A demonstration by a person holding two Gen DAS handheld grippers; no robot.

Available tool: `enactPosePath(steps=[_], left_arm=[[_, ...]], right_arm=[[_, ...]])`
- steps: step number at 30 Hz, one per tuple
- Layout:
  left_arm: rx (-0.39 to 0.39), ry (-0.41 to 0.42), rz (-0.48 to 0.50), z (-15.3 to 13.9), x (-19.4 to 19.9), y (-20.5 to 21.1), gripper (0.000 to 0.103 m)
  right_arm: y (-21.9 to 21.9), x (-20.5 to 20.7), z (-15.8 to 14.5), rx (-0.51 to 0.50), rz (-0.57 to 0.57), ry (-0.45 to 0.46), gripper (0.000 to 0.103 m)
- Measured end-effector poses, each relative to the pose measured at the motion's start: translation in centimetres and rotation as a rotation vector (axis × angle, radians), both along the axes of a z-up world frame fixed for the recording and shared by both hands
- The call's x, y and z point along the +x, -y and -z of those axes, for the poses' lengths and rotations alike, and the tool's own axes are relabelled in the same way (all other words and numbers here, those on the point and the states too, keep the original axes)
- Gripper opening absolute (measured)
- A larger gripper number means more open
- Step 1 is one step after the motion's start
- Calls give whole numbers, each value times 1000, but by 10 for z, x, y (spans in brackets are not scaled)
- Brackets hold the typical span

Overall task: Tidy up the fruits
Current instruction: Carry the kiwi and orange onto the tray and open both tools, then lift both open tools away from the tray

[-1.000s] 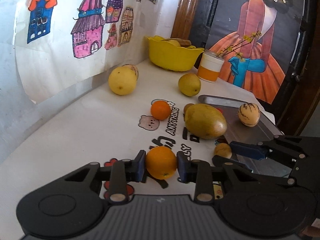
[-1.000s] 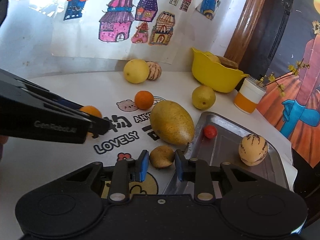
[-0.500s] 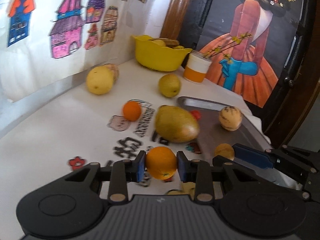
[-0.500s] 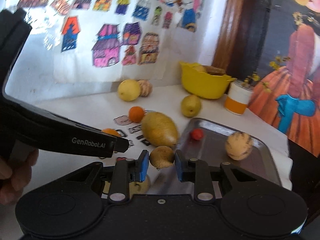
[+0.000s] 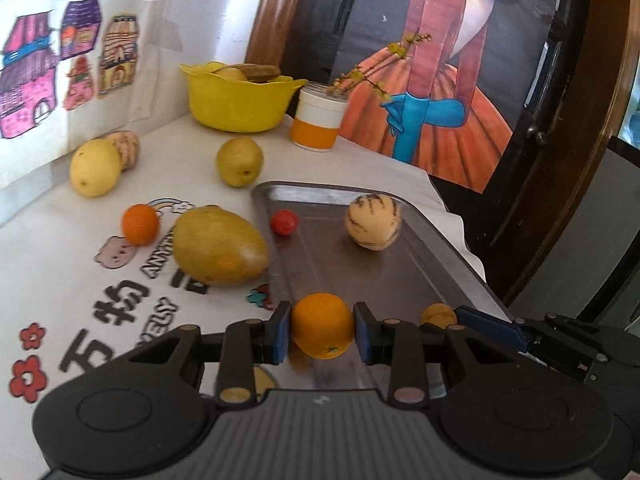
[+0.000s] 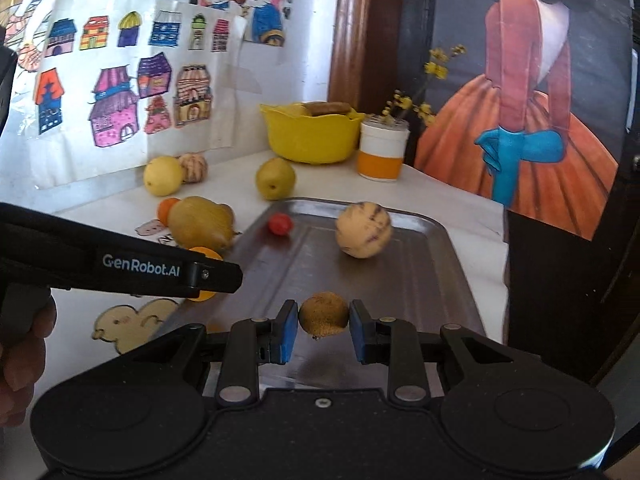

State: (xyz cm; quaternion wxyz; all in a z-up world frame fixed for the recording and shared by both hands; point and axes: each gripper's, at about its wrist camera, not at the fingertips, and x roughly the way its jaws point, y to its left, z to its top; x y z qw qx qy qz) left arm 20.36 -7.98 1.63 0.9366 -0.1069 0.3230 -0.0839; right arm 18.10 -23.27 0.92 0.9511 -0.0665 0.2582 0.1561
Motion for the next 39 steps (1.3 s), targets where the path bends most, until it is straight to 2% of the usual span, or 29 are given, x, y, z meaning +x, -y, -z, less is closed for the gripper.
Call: enactPosePath(steps=[8, 13, 15, 17, 21, 23, 24, 28, 29, 30, 39], left_arm=[[37, -19, -7, 3, 24, 13, 36], [31, -33, -12, 6, 37, 13, 36], [24, -37, -11, 6, 39, 12, 36], [9, -28, -10, 5, 39, 11, 39], [-18, -3, -11, -1, 34, 9, 66], [-28, 11, -14, -5, 32, 9, 72], [-33, 18, -13, -7, 30, 9, 76], [-63, 64, -36, -17, 17, 3, 96], [-68, 72, -42, -20, 13, 2, 98], [-71, 79, -47, -22, 10, 0, 101], [-72, 129, -94, -34, -31, -19, 103]], right_arm=[[9, 22, 4, 4, 22, -28, 30], [10, 31, 6, 2, 41, -33, 30], [11, 31, 8, 6, 43, -32, 33], [12, 30, 8, 6, 50, -26, 43], [16, 25, 7, 30, 64, -11, 59], [17, 20, 5, 40, 71, 2, 70], [17, 17, 3, 42, 76, 9, 72], [19, 6, -3, 70, 86, 31, 92], [20, 2, -4, 81, 90, 36, 100], [21, -1, -6, 87, 95, 39, 102], [23, -32, -15, 98, 135, 51, 102]])
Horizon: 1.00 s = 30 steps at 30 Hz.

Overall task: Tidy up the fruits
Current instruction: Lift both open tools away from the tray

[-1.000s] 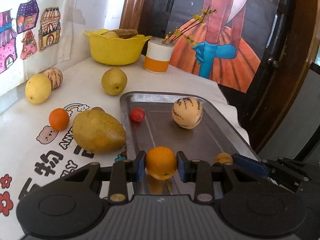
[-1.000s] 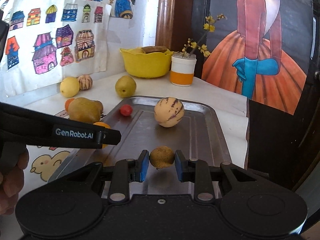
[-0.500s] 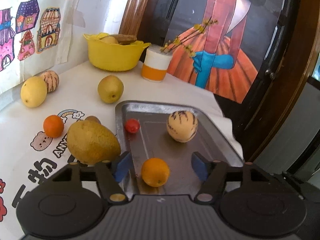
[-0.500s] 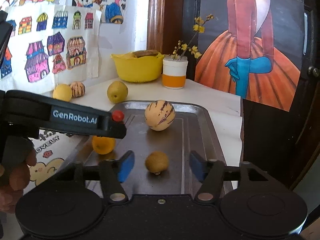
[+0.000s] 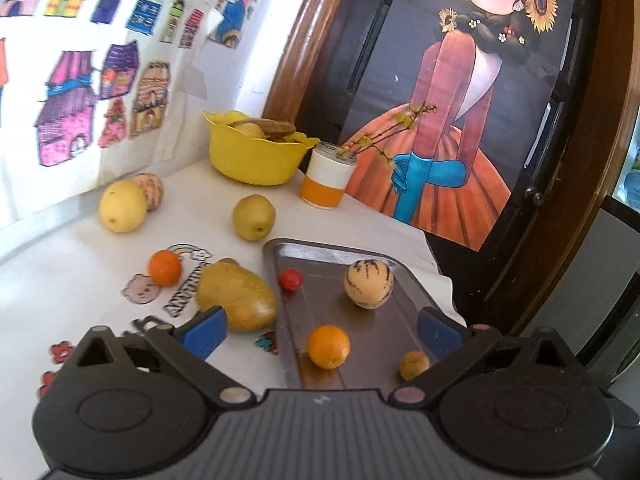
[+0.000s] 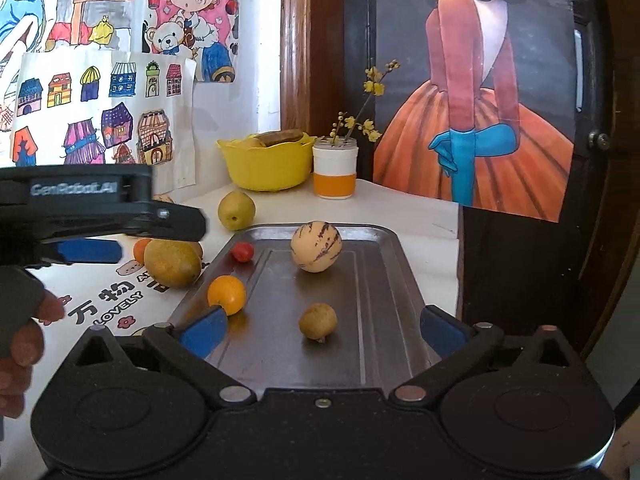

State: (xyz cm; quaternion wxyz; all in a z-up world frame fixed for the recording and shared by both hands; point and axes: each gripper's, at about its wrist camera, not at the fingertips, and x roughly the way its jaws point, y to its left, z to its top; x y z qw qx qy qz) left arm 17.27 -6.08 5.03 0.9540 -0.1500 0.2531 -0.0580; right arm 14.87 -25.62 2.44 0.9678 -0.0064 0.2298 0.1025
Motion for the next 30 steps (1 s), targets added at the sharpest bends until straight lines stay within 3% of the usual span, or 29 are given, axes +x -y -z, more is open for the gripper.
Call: enactPosePath(steps=[13, 30], left_arm=[[76, 0, -29, 12, -60, -20, 103], [129, -95, -74, 42, -103, -60, 103]], right_arm=[[0, -48, -3, -5, 11, -34, 102], [-29, -82, 16, -17, -55, -177, 102]])
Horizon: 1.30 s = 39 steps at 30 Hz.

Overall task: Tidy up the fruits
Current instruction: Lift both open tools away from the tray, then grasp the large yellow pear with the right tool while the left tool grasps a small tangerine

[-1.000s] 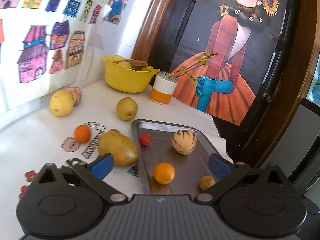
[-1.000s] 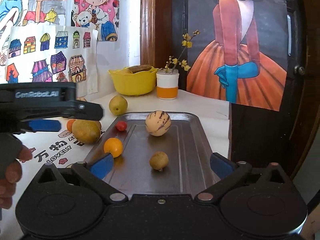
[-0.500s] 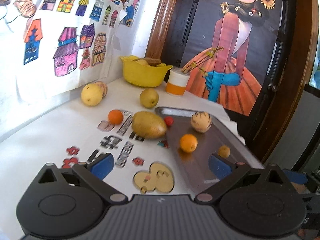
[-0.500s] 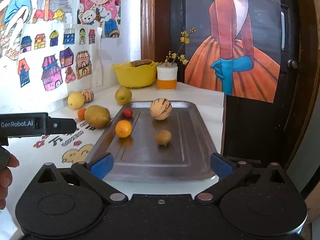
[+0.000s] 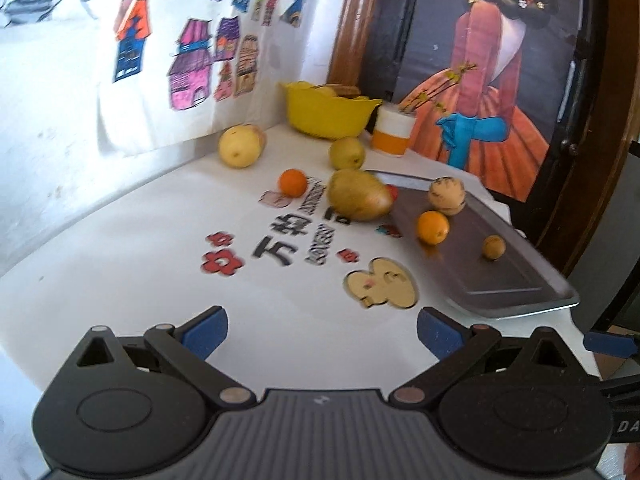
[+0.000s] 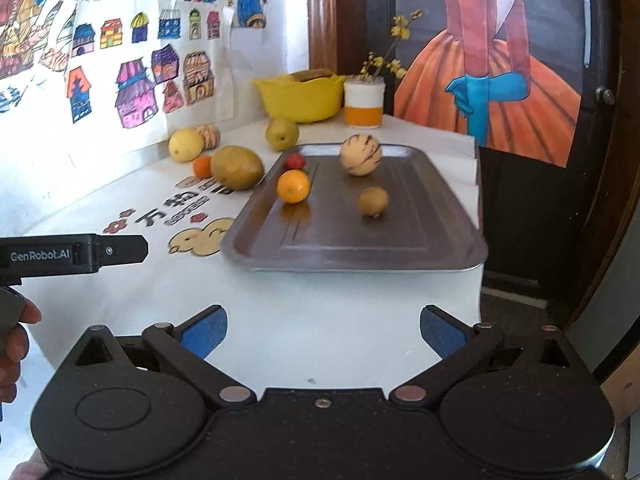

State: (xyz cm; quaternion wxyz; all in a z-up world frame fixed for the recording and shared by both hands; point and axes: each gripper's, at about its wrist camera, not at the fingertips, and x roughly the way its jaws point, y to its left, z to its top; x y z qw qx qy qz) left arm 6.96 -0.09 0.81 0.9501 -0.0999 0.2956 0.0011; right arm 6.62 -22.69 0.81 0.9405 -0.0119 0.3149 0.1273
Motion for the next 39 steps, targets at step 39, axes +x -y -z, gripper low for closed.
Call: enactPosePath(steps=[39], left_arm=[[161, 12, -1, -16, 142, -68, 103]], right_arm=[[-124, 155, -25, -196, -374, 187, 102]])
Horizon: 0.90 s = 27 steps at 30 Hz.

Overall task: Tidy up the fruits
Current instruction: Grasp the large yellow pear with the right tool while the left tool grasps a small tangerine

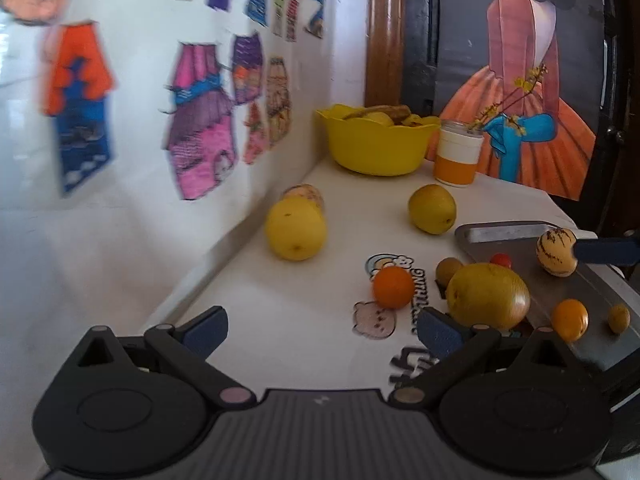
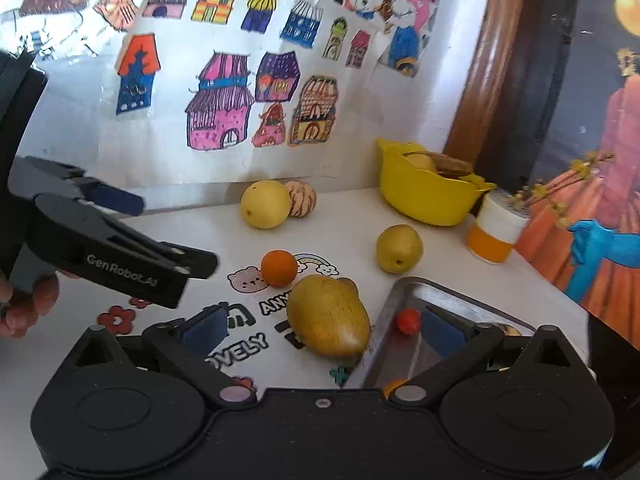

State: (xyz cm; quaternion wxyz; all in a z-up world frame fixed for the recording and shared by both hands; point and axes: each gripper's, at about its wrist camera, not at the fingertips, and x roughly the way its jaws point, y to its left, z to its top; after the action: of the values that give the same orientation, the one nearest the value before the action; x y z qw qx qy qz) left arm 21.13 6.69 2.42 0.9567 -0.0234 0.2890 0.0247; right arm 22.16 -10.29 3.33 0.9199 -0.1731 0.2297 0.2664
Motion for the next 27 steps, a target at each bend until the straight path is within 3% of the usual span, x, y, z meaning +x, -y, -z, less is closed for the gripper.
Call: enactPosePath(steps=[10, 13, 23, 25, 27], left_arm=[[-50, -40, 29, 16, 51, 7, 102], [-104, -49, 35, 19, 59, 5, 101], [-174, -64, 79, 23, 69, 7, 72], [-171, -66, 92, 22, 69, 9, 57], [-172, -68, 104, 23, 68, 11, 48]], right_arm=[[-6, 40, 22, -21, 0, -65, 92], [-7, 46, 23, -19, -11, -97, 87], [-11, 57, 27, -25, -23, -166, 65], [-11, 57, 27, -19, -30, -169, 61], [-13, 58, 27, -23, -29, -166, 61]])
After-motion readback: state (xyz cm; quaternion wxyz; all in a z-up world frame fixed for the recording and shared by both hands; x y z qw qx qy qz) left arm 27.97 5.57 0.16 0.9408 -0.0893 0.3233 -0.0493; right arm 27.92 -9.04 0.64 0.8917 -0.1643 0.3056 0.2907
